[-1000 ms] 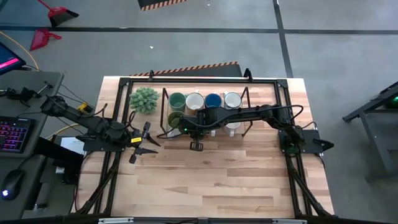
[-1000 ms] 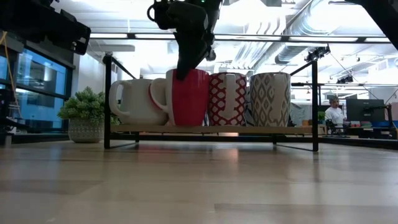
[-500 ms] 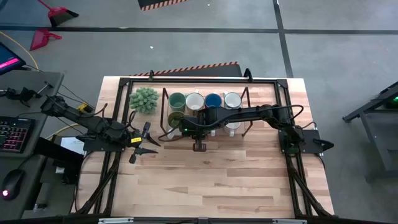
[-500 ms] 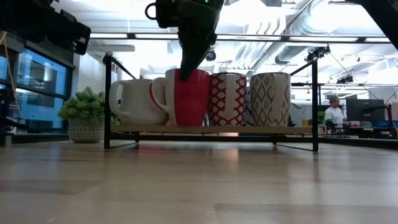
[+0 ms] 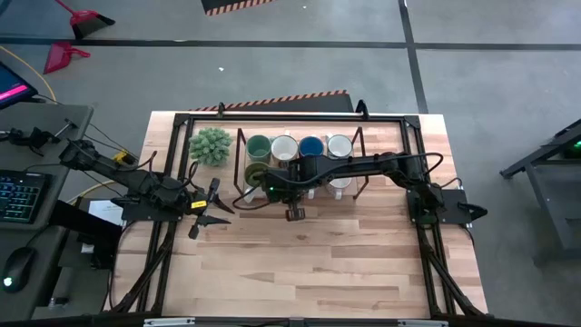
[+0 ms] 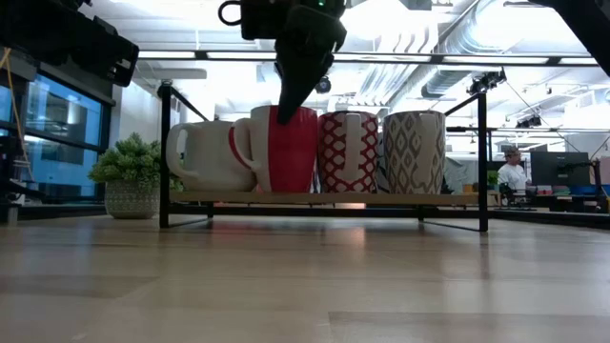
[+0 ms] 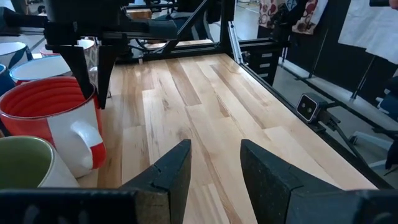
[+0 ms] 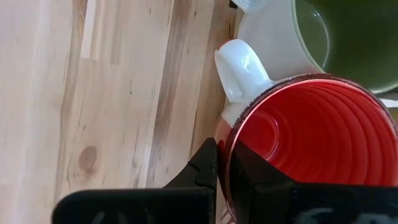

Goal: Place coffee mugs
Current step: Adjust the mugs on the shelf

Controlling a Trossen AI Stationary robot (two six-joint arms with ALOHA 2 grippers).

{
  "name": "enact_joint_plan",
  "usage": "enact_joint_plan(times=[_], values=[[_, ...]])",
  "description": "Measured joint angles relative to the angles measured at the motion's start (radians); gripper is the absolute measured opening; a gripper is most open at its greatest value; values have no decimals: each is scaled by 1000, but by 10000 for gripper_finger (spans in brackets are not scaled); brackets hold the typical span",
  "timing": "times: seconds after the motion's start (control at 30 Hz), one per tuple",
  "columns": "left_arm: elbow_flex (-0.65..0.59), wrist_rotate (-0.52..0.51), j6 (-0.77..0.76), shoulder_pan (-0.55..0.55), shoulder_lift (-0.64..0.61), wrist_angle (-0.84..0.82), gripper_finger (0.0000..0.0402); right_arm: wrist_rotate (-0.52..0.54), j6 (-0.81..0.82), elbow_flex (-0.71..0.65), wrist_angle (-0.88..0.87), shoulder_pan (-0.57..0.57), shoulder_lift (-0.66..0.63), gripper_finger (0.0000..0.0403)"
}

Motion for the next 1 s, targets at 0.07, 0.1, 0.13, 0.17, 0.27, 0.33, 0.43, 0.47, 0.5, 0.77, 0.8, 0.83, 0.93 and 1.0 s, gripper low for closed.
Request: enact_joint_plan(times=[0.07, 0.1, 0.13, 0.17, 0.27, 0.33, 0.43, 0.47, 0.5, 0.77, 0.8, 0.83, 0.93, 1.0], values=[[0, 0, 0, 0, 0, 0, 129, 0, -21, 0, -1, -1, 0, 0], [0, 0, 0, 0, 0, 0, 129, 0, -28, 0, -3, -1, 0, 0], [0, 0, 0, 0, 0, 0, 129, 0, -34, 0, -5, -3, 0, 0], [0, 0, -2, 0, 0, 0, 129, 0, -37, 0, -7, -4, 0, 0], [0, 0, -10, 0, 0, 0, 129, 32, -52, -1, -25, -6, 0, 0], [0, 0, -9, 0, 0, 0, 129, 60, -57, -1, -42, -7, -1, 0], [0, 0, -9, 0, 0, 2, 129, 69, -57, -2, -64, -9, -10, 0], [0, 0, -9, 0, 0, 5, 129, 57, -57, -2, -65, -9, -15, 0], [0, 0, -9, 0, 0, 6, 129, 44, -57, -1, -65, -9, -19, 0], [0, 0, -9, 0, 0, 12, 129, -3, -72, 25, -63, -8, -22, 0], [0, 0, -9, 0, 0, 18, 129, -3, -77, 25, -64, -8, -22, 0], [0, 0, -9, 0, 0, 24, 129, -3, -90, 25, -66, -8, -22, 0], [0, -1, -9, 0, 0, 43, 129, -3, -119, 26, -78, -8, -22, 0], [0, -5, -9, 0, 0, 45, 129, -3, -131, 26, -85, -8, -22, 0]])
